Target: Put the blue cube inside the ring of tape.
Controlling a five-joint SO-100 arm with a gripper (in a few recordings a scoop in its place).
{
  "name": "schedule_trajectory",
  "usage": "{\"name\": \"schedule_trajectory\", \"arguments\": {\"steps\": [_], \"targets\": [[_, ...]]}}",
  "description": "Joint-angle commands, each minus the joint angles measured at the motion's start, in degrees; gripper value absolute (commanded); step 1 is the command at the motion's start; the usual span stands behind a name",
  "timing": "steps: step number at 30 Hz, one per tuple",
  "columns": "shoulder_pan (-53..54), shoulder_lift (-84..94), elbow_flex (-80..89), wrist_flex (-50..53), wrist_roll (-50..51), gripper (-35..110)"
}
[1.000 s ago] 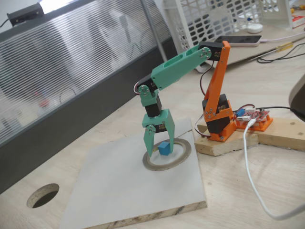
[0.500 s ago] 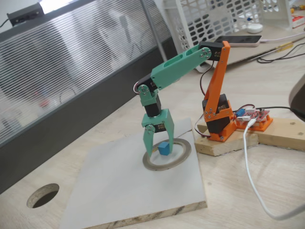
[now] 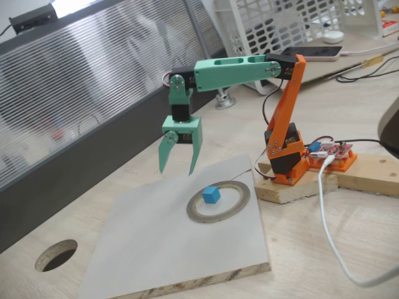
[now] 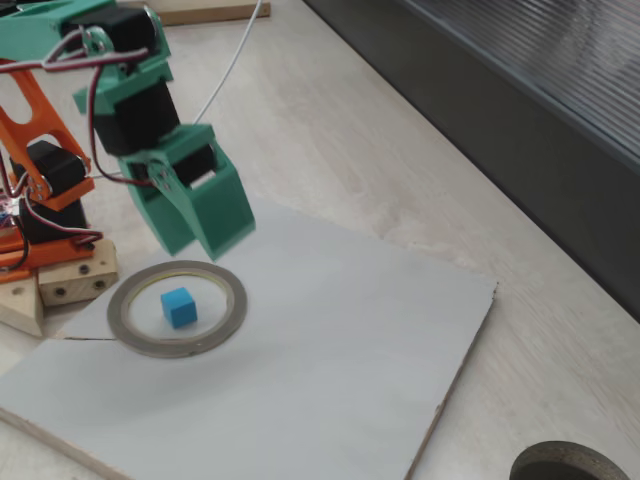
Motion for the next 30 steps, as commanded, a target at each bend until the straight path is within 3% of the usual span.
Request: {"name": "schedule_trajectory", "arguments": {"steps": [1,11,19,30], "targets": [[-0.4,2.8,-4.7,10.6,0.3,44],[-0.3,10.7,-7.1,26.0,0.7,44],[-0.3,9.9,-5.7,29.6,0.4,44],[-0.2,17.1,15.4,29.4,0.8,44]]}}
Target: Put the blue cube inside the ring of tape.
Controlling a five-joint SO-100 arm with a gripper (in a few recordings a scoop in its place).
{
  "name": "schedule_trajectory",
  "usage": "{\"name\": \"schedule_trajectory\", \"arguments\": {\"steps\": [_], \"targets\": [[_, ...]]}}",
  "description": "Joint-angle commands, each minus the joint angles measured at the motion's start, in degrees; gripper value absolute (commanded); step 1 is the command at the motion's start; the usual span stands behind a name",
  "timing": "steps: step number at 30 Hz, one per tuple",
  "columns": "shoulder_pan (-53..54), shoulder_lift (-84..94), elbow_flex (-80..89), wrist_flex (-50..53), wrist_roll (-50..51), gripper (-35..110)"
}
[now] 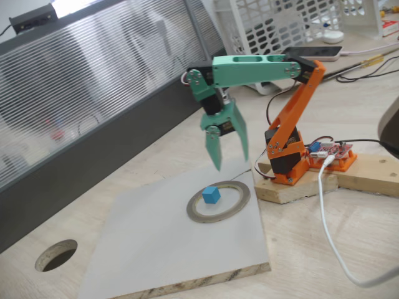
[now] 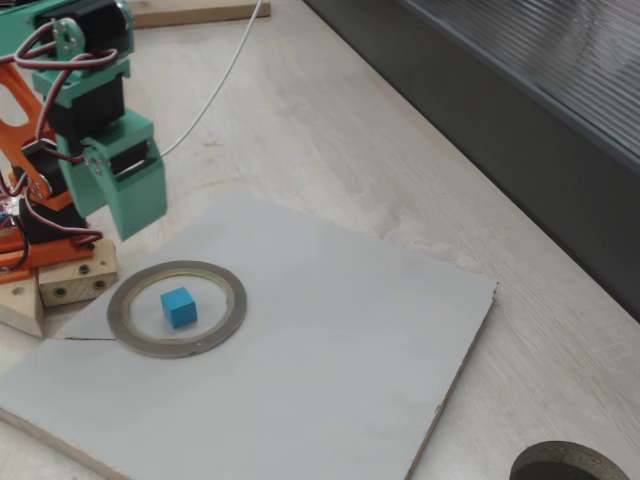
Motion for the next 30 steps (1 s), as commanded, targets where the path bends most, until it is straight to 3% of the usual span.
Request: {"name": "schedule_trajectory", "arguments": {"steps": [1,6,14,19,30], "targets": [[-0.3,4.7,2.0,1.3,0.4,44],[-0.3,5.4,2.0,1.4,0.1,37],[-0.3,5.4,1.5,-0.1,-0.3,-2],[-0.3,5.4,2.0,-4.7,-0.3,1],[-0.4,5.4,2.1,-4.6,-0.1,1]]}}
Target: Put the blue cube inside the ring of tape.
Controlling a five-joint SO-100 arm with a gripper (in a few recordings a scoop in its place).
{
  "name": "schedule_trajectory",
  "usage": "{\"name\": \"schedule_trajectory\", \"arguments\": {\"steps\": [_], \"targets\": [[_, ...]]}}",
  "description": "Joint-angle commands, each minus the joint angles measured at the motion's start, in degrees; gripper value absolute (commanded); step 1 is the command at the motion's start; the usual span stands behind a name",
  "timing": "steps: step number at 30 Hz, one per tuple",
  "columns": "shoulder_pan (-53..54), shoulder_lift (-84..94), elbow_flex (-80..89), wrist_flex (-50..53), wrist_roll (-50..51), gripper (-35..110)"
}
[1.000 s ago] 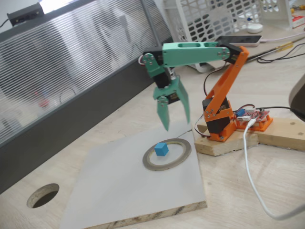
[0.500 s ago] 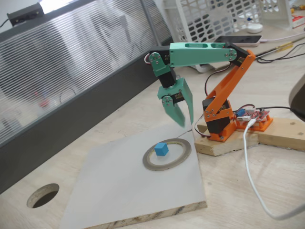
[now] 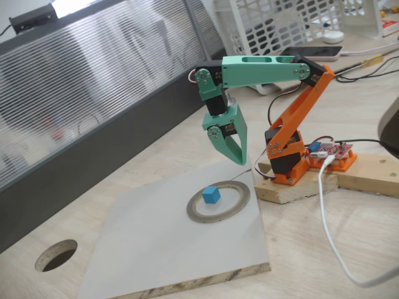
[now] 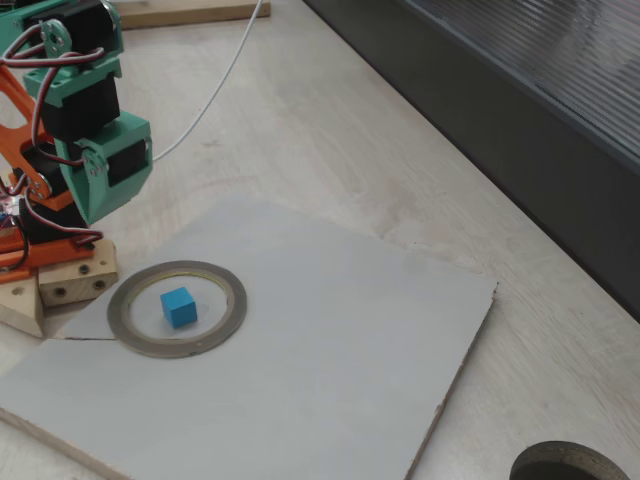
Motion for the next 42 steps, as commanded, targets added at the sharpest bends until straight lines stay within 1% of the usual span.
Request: {"name": "schedule_trajectory", "arguments": {"steps": [1,42], "targets": [[-0.4,1.6,0.2,0.5,0.4,1],[-0.4,0.8,0.3,0.3,0.6,1]]}}
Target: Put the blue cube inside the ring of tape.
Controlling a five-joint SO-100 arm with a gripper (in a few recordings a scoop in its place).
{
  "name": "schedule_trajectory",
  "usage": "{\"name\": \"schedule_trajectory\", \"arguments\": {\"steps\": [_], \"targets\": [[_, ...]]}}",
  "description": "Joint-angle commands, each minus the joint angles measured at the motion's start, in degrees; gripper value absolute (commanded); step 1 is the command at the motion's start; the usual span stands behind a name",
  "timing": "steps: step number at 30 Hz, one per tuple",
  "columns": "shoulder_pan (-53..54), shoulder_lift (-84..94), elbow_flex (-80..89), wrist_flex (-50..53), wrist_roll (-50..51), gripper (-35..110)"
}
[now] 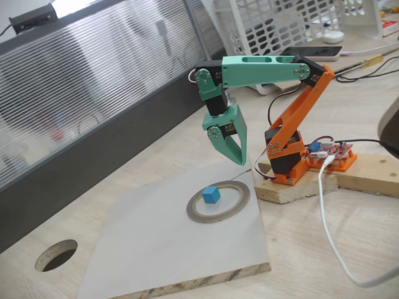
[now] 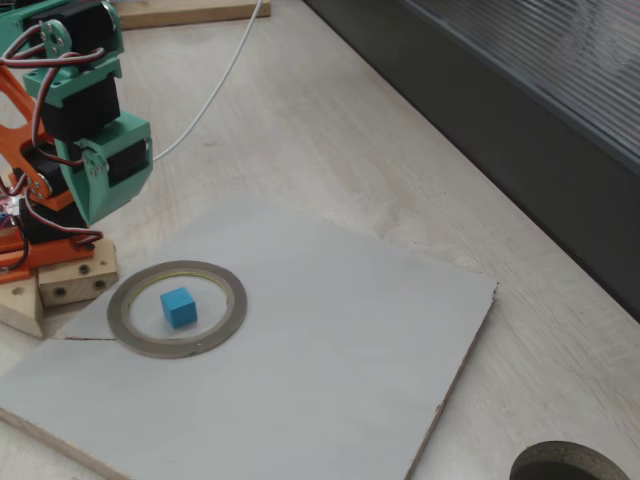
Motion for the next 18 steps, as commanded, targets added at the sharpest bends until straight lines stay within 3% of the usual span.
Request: {"name": "schedule_trajectory", "arguments": {"steps": [1,18], "targets": [[-0.4,0.8,0.3,0.5,0.6,1],[-0.4,0.8,6.6,0.2,0.1,1]]}}
